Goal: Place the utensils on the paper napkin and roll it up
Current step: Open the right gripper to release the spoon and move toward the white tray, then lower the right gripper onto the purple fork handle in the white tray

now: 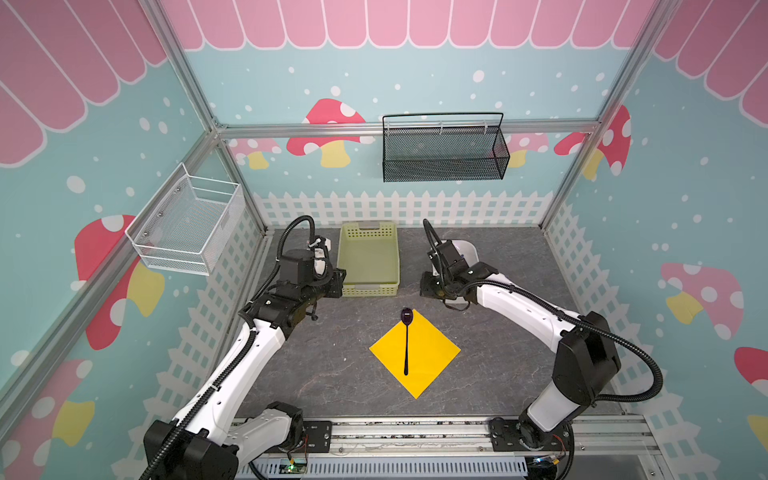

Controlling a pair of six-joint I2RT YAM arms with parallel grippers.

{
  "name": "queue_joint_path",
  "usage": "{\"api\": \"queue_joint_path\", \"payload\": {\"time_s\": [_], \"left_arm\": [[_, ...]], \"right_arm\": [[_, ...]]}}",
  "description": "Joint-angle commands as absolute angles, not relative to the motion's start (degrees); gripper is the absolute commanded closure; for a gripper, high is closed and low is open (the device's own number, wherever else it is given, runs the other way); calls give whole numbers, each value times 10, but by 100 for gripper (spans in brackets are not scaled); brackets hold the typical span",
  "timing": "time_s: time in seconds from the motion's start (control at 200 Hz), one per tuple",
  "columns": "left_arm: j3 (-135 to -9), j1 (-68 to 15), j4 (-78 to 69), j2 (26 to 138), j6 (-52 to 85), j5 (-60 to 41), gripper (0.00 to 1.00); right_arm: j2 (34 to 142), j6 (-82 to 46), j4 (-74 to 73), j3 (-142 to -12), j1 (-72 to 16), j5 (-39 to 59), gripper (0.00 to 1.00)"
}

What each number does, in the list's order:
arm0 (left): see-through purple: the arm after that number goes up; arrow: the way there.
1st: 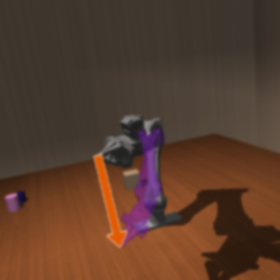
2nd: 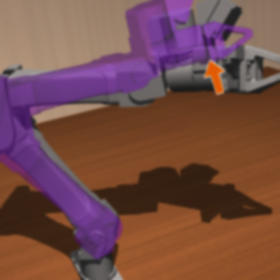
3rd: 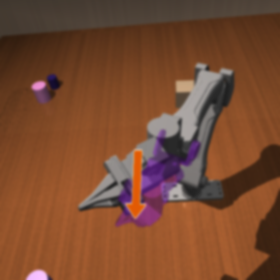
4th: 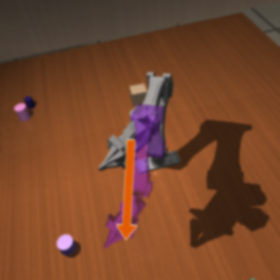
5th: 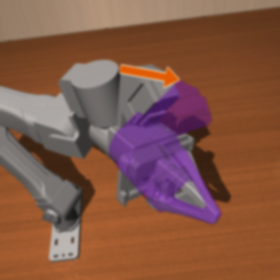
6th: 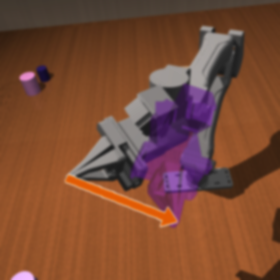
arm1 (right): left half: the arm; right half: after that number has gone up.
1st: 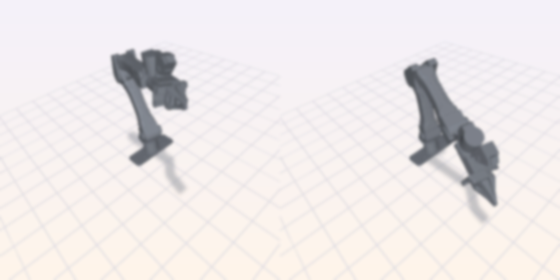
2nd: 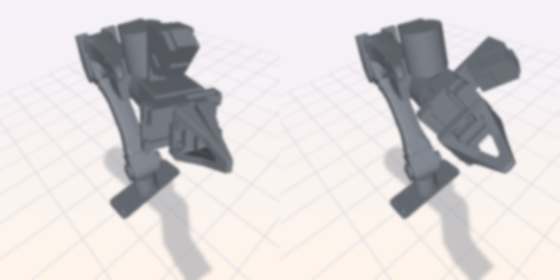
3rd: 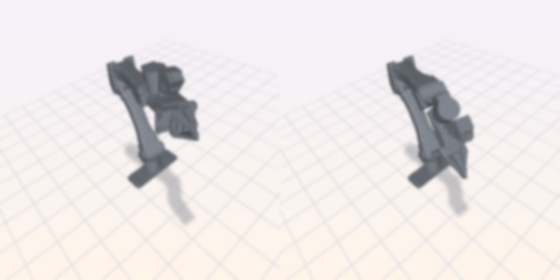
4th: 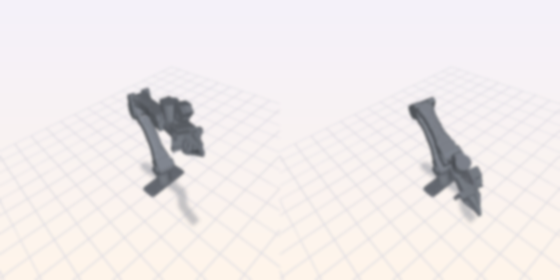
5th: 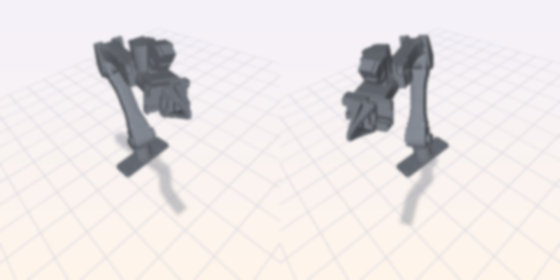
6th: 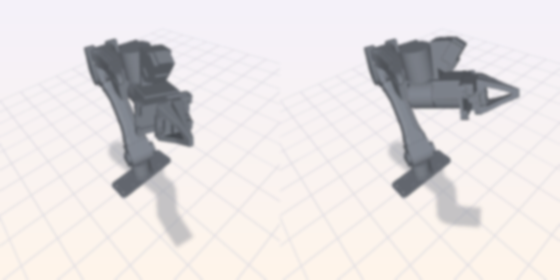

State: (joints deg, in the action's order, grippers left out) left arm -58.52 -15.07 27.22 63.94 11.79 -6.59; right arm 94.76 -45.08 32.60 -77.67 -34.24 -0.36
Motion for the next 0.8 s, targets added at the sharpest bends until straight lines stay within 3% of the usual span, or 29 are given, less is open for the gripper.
{"api": "queue_joint_path", "payload": {"time_s": [0.0, 0.425, 0.796], "left_arm": [[-583, -148, 271, 643, 118, -56, 70], [-583, -147, 272, 666, 108, -28, 71], [-584, -146, 278, 681, 97, 0, 70]], "right_arm": [[943, -397, 365, -798, -312, 7, 91], [1018, -303, 375, -837, -186, 24, 88], [1157, -280, 381, -937, -154, 25, 88]]}}
